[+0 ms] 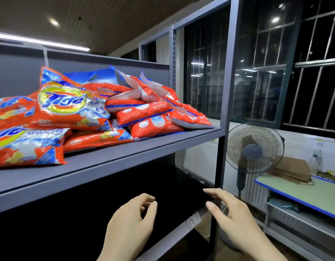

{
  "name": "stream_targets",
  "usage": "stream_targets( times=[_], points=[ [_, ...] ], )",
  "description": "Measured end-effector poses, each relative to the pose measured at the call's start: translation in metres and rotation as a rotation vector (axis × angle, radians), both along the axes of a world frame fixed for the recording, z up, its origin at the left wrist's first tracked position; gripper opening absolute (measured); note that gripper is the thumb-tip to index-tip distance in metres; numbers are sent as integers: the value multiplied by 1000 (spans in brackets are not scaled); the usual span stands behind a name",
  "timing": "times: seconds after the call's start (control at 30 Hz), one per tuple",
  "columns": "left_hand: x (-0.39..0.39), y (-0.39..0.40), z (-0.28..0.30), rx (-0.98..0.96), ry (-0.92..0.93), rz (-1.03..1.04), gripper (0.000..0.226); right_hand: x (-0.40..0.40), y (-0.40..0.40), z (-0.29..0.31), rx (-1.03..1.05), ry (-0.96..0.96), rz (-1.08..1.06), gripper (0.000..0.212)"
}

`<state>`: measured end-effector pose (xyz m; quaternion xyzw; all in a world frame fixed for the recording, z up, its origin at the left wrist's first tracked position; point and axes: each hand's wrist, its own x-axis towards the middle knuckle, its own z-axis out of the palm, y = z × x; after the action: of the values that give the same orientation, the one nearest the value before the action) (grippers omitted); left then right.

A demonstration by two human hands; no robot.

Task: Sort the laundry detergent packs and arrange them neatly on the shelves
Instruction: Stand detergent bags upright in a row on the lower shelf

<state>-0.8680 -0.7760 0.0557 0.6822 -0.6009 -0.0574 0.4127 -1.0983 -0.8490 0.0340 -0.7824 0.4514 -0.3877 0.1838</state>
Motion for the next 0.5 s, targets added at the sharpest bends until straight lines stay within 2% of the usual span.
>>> stream_targets(
  times=[0.37, 0.5],
  points=[
    [-8, -82, 70, -61, 17, -79, 12, 13, -106, 57, -155, -109, 75, 33],
    [3, -121, 99, -122, -14, -13, 10, 24, -146, 88, -180, -164, 173, 28]
  ],
)
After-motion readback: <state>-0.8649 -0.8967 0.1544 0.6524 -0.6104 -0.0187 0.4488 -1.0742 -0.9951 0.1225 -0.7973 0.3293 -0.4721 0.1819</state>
